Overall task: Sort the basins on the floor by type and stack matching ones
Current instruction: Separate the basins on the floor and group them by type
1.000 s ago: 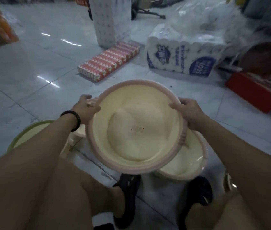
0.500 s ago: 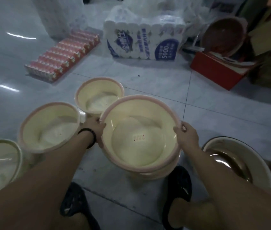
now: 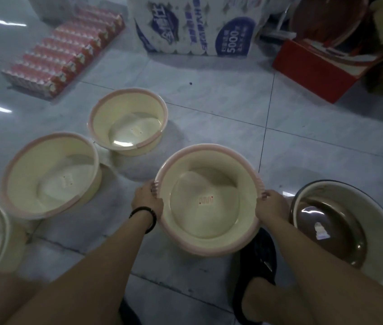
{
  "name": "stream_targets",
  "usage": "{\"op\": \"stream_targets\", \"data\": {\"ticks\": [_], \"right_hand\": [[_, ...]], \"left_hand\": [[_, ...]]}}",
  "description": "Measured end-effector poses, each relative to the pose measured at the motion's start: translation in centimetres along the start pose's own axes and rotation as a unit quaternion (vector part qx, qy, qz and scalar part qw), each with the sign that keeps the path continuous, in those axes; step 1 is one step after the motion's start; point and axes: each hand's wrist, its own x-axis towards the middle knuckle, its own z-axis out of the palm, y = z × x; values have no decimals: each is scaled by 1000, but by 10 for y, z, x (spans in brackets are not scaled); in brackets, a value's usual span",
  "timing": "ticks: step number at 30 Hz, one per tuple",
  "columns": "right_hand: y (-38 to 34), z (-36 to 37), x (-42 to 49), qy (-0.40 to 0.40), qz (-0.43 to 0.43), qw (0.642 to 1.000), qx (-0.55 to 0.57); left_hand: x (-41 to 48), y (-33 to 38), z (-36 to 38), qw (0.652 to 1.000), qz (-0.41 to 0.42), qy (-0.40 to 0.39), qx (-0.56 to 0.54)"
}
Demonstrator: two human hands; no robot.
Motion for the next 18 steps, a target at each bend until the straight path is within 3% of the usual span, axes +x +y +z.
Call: {"op": "stream_targets", "data": {"ticks": [7,10,14,16,18], "right_hand": [[10,9,11,-18,-35,997,-69],[0,2,12,-29,-57,992,-111],[-60,0,4,21,-140,982,-124],[-103,3,-8,-15,-187,979,-78],[-147,14,-25,-94,-226,968,-55]], "left_hand": [[-28,27,0,999,0,-32,0],[-27,36,-16,991,-5,-89,100],[-22,70,-76,935,-61,-197,288],[-18,88,-117,929,-78,-227,281],[-14,101,-157,942,-49,-204,262]]}}
